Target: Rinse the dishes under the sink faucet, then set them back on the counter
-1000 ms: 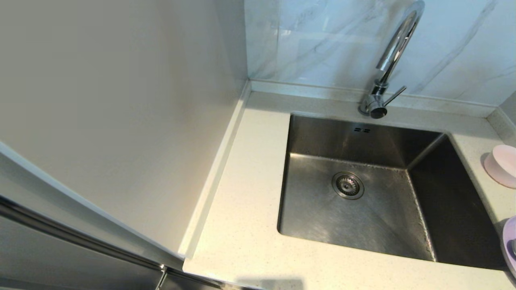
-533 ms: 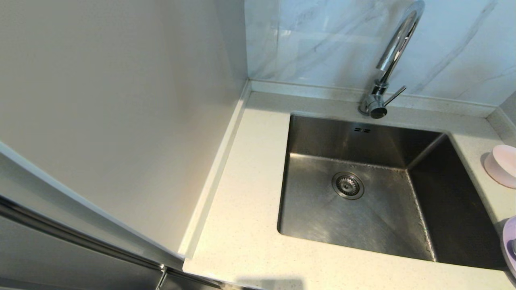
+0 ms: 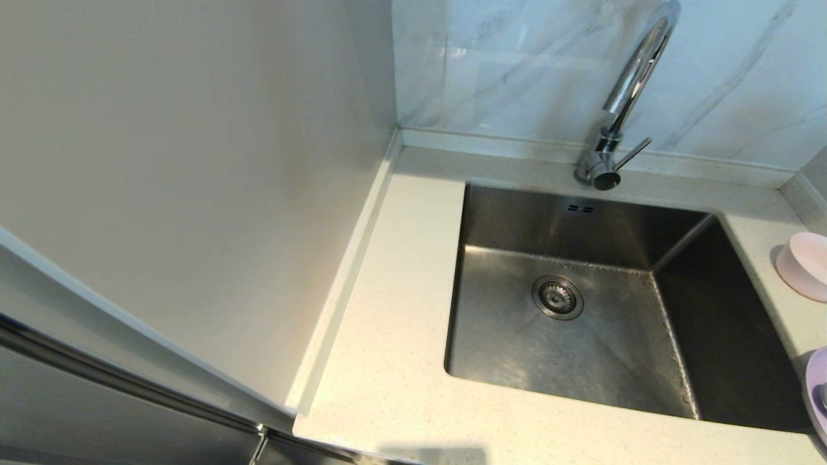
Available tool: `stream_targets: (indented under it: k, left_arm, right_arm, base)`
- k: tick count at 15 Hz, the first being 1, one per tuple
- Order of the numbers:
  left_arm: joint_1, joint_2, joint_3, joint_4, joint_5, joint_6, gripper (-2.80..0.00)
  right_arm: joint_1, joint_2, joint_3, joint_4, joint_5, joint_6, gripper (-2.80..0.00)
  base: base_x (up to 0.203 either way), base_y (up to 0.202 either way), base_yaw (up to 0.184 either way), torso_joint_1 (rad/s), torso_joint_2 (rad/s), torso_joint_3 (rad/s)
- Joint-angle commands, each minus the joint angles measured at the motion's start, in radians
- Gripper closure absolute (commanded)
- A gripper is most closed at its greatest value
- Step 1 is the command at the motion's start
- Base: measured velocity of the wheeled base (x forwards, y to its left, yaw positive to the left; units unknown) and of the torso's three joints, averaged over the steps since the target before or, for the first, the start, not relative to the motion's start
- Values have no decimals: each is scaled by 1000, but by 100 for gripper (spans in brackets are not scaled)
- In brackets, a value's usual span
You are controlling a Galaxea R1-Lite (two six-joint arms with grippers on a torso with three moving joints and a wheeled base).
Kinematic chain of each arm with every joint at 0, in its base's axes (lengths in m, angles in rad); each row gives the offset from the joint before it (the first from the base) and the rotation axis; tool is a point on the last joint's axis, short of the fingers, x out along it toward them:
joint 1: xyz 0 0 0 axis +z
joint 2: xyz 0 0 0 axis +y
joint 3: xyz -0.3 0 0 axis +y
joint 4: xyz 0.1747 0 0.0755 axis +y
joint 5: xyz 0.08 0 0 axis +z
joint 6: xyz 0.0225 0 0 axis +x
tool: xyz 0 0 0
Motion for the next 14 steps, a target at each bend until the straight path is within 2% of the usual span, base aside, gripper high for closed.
stream_targets:
  k: [1,14]
  left_arm:
    - [0,0,0,0,0,0,0]
    - [0,0,0,0,0,0,0]
  right_arm:
    - [0,2,8,0,0,0,0]
    - [0,2,8,0,0,-2,0]
  base:
    - [0,0,0,0,0,0]
    - [0,0,0,0,0,0]
